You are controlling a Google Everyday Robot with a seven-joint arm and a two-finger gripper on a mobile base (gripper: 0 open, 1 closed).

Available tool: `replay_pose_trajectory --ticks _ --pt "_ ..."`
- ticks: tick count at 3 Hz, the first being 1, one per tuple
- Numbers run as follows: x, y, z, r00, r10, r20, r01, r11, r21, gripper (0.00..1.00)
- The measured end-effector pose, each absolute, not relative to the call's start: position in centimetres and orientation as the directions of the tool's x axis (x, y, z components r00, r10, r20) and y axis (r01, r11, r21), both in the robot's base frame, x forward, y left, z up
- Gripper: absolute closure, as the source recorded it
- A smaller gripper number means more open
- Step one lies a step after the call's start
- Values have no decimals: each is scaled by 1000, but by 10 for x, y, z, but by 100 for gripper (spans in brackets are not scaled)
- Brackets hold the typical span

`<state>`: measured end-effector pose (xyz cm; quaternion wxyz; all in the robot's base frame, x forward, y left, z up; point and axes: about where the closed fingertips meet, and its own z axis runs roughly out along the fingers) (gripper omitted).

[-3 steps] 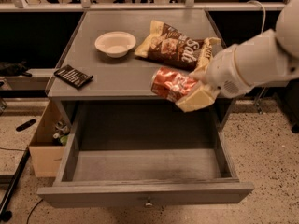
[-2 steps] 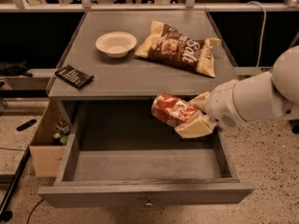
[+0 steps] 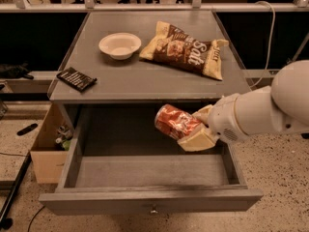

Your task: Place coke can into top drawer

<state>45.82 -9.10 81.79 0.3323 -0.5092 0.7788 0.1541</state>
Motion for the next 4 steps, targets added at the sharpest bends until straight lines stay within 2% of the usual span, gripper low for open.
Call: replay_pose_trajectory --ticks 2,4 --pt "441 -74 705 -376 -683 -627 -884 466 22 100" --pt "447 -67 701 -361 -696 -621 -892 453 11 100"
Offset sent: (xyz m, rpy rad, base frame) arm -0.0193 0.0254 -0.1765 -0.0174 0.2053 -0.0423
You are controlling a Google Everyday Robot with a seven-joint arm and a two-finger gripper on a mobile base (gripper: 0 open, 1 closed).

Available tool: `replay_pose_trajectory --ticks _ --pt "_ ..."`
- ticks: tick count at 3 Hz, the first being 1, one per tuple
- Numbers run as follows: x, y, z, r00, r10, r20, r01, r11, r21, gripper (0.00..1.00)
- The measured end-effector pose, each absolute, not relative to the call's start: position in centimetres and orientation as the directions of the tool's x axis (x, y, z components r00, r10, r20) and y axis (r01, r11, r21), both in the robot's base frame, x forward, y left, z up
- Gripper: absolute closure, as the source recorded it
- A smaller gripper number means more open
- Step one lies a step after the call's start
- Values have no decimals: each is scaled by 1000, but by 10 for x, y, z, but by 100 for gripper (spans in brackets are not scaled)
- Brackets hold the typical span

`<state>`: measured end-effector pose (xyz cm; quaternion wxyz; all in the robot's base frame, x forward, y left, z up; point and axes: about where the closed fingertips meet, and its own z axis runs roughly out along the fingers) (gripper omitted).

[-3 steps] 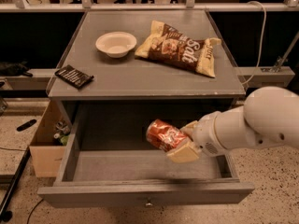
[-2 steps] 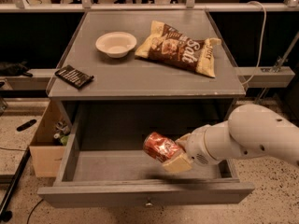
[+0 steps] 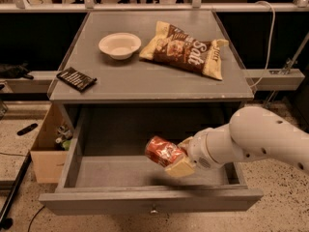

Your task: Place coke can into top drawer

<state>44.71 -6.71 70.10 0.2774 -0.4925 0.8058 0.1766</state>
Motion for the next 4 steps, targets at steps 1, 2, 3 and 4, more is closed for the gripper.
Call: replay_pose_trajectory --ticks 1,2,3,4 --pt "462 -59 686 -340 -724 -600 -901 433 -12 100" --pt "485 -57 655 -322 -748 -581 -907 420 -37 100" --pt "499 -60 634 -323 -752 -574 -905 423 -44 100" --pt "512 -62 615 -326 -759 -564 -903 426 -50 97"
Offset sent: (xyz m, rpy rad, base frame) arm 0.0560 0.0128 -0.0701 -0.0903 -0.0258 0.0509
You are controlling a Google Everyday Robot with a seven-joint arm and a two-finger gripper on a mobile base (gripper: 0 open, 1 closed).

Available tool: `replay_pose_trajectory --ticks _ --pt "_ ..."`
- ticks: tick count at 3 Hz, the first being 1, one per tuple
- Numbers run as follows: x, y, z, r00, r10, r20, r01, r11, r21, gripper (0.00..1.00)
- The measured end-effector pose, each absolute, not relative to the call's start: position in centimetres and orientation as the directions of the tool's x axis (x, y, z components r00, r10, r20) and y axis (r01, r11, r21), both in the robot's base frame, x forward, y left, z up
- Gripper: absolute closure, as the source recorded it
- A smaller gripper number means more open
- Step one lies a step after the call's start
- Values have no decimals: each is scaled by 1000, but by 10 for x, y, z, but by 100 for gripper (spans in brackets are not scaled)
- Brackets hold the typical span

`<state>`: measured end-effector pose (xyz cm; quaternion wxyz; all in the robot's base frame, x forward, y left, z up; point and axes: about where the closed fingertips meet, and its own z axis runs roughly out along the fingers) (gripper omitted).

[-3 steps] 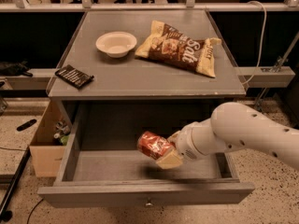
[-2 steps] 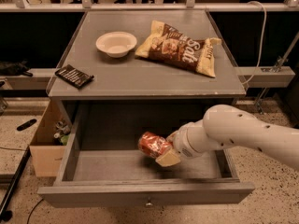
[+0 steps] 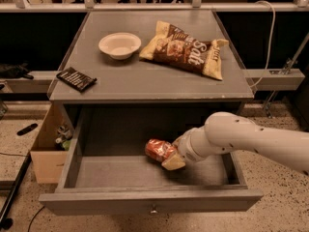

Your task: Place coke can into top drawer

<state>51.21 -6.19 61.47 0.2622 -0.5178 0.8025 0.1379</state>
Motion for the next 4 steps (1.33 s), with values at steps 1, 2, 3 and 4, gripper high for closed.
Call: replay_pose_trajectory --ticks 1,2,3,4 --pt "512 -62 615 -326 -759 -564 -904 426 -50 67" --pt "512 -62 615 -326 -759 -564 -904 426 -50 43" --pt "512 -62 615 -326 -759 -564 -904 426 -50 20" --pt "512 -62 615 -326 -759 -564 -904 426 -50 0"
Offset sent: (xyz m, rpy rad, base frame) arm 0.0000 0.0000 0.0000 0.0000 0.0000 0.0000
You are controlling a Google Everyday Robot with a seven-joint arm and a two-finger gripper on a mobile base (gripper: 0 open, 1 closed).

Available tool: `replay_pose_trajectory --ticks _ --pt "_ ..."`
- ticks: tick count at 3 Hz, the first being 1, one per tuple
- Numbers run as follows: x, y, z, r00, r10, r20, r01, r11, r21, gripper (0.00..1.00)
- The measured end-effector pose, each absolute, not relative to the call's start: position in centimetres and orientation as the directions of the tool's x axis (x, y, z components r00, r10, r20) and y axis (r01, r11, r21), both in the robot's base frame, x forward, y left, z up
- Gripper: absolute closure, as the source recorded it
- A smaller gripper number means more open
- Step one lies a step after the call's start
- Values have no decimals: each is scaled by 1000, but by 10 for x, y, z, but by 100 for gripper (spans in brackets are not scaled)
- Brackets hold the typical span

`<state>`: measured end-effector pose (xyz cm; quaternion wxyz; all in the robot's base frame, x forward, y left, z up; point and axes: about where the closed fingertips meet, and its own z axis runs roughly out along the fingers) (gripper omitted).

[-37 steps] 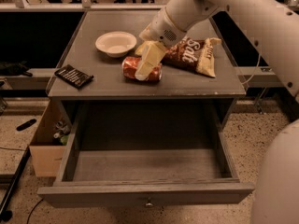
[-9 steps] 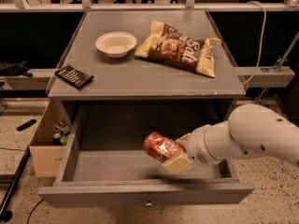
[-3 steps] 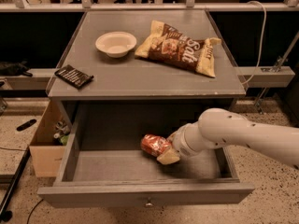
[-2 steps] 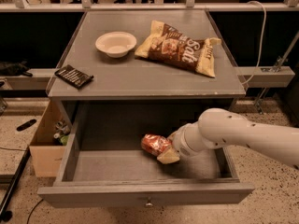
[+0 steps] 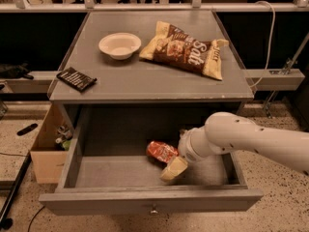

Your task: Place coke can into top drawer

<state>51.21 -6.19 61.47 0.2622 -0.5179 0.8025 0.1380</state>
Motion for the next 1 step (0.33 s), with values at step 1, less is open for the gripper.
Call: replay_pose_trajectory --ticks 1 --pt "512 -62 615 -326 -759 -564 -904 425 -50 0"
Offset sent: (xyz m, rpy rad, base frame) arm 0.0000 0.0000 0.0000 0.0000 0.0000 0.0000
